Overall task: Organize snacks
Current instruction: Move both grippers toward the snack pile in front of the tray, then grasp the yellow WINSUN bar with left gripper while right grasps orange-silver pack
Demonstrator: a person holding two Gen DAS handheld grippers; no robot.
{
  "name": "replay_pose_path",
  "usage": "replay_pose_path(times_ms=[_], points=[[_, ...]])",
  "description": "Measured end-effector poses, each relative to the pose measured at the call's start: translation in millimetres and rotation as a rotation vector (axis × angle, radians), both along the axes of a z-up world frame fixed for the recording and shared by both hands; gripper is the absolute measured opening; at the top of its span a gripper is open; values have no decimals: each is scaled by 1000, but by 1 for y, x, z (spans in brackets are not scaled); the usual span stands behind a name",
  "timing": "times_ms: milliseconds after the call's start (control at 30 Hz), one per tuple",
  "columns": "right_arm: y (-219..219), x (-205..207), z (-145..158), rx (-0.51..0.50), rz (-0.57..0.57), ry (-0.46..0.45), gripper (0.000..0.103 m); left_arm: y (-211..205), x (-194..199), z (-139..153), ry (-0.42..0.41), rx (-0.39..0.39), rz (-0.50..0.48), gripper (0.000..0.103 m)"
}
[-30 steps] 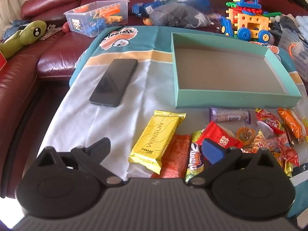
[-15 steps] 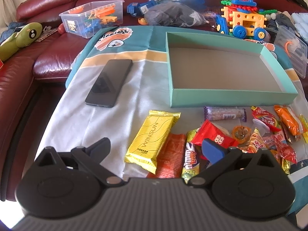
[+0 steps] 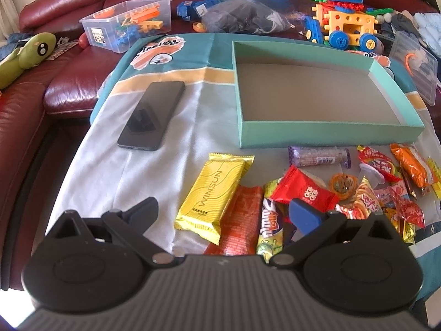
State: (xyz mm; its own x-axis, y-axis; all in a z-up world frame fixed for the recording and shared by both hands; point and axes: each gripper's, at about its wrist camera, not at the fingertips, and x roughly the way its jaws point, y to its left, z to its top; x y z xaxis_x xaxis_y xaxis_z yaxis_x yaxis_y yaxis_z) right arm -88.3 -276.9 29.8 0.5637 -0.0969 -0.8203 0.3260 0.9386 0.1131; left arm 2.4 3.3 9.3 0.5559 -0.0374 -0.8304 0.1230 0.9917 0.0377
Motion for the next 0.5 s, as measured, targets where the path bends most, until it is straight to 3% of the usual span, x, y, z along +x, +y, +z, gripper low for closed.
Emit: replay_pose_path(times_ms=[500], points=[[-1,1,-6,15,8,8,103,-3,2,-12,28,7,-37,103]])
